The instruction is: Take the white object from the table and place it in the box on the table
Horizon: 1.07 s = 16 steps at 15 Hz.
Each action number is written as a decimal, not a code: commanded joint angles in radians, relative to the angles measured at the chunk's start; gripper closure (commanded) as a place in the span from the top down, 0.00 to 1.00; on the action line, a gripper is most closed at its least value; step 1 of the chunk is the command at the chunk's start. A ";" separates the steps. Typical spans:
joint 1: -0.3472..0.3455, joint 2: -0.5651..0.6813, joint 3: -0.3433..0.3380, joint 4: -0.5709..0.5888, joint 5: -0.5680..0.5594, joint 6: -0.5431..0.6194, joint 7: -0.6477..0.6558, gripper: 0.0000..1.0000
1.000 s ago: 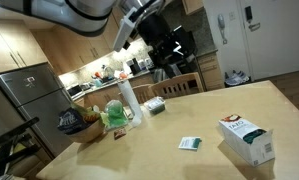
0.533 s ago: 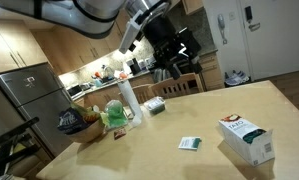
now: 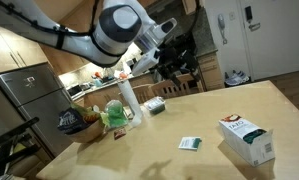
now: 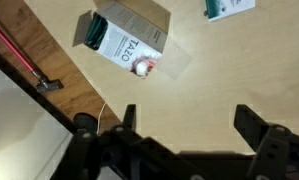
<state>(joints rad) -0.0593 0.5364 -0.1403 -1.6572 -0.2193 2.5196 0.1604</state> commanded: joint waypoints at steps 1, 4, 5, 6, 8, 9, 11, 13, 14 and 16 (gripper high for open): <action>0.017 0.119 0.006 0.074 0.008 -0.009 -0.036 1.00; 0.023 0.203 0.008 0.132 0.015 -0.066 -0.061 1.00; 0.029 0.231 -0.001 0.158 0.012 -0.089 -0.059 1.00; 0.025 0.255 0.002 0.184 0.015 -0.110 -0.068 1.00; 0.014 0.303 0.013 0.242 0.022 -0.170 -0.105 1.00; 0.004 0.325 0.023 0.273 0.028 -0.207 -0.136 1.00; -0.007 0.362 0.033 0.332 0.037 -0.284 -0.186 1.00; -0.019 0.398 0.045 0.390 0.040 -0.355 -0.230 1.00; -0.022 0.414 0.048 0.417 0.036 -0.388 -0.250 1.00; -0.010 0.387 0.036 0.357 0.020 -0.345 -0.226 1.00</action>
<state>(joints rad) -0.0703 0.9219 -0.1020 -1.3023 -0.2009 2.1761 -0.0663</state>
